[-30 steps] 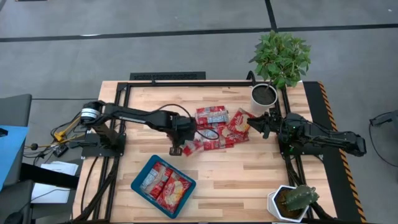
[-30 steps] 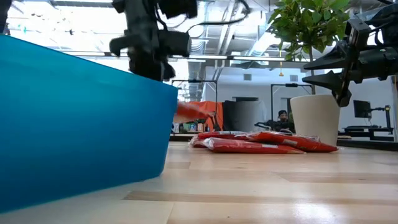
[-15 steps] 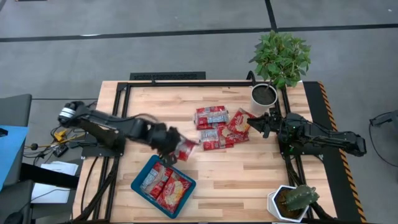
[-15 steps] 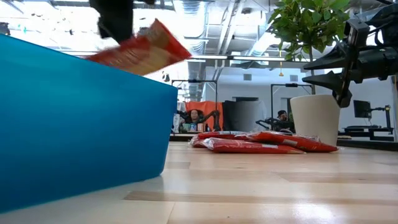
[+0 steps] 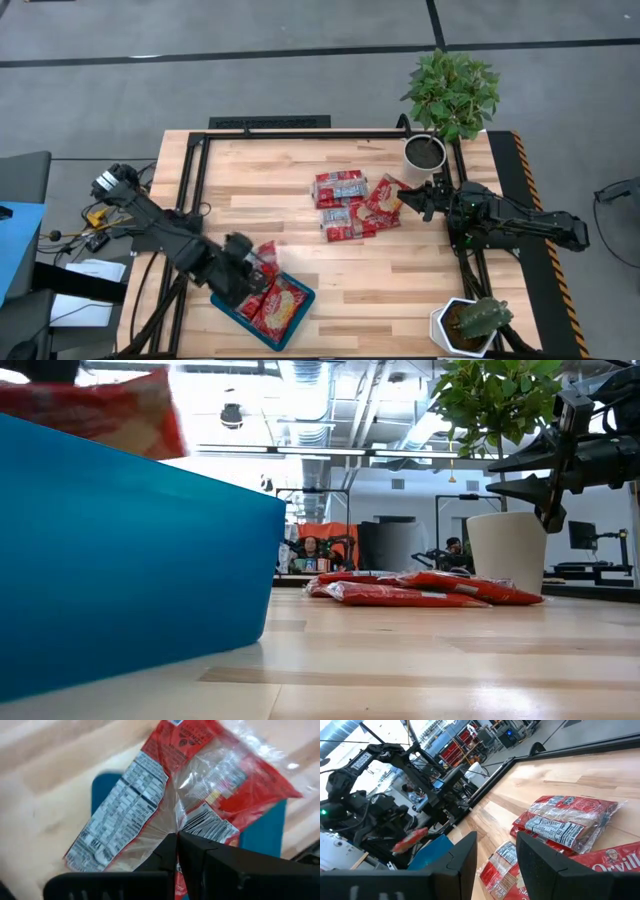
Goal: Sort popcorn bags into baskets
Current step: Put the red popcorn bag into the blue bin
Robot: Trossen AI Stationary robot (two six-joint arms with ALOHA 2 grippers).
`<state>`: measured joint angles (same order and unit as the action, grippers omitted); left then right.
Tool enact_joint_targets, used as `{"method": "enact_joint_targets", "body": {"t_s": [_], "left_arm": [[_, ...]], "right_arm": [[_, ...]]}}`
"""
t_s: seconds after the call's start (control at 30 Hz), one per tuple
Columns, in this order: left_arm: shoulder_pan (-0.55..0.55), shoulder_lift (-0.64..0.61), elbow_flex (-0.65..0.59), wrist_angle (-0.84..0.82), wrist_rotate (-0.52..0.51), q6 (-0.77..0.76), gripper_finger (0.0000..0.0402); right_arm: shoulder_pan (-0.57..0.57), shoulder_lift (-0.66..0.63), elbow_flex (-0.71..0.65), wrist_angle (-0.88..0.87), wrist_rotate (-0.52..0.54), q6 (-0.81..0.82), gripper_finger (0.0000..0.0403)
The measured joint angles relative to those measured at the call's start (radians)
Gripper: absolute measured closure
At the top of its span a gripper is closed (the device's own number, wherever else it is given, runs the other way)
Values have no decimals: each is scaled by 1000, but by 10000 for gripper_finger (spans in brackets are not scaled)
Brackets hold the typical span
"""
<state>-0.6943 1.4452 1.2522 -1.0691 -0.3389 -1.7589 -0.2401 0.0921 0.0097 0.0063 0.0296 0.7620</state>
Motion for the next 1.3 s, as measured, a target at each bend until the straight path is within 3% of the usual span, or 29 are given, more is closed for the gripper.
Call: {"method": "enact_joint_targets", "body": {"t_s": [0.13,0.3,0.6,0.93,1.1,1.3], "left_arm": [[-73,16,0,-9,-16,-228,401],[-97,52,0,-24,-37,-406,402],[-71,180,0,36,55,-463,402],[-39,226,0,29,55,-467,400],[-32,226,0,33,60,-455,363],[-32,226,0,36,94,-453,276]], "right_arm": [[0,0,0,0,-1,-3,244],[5,-1,0,0,-5,-2,247],[4,-1,0,0,-8,-3,242],[4,-1,0,0,-11,-29,231],[4,-1,0,0,-11,-29,224],[4,-1,0,0,-11,-29,212]]}}
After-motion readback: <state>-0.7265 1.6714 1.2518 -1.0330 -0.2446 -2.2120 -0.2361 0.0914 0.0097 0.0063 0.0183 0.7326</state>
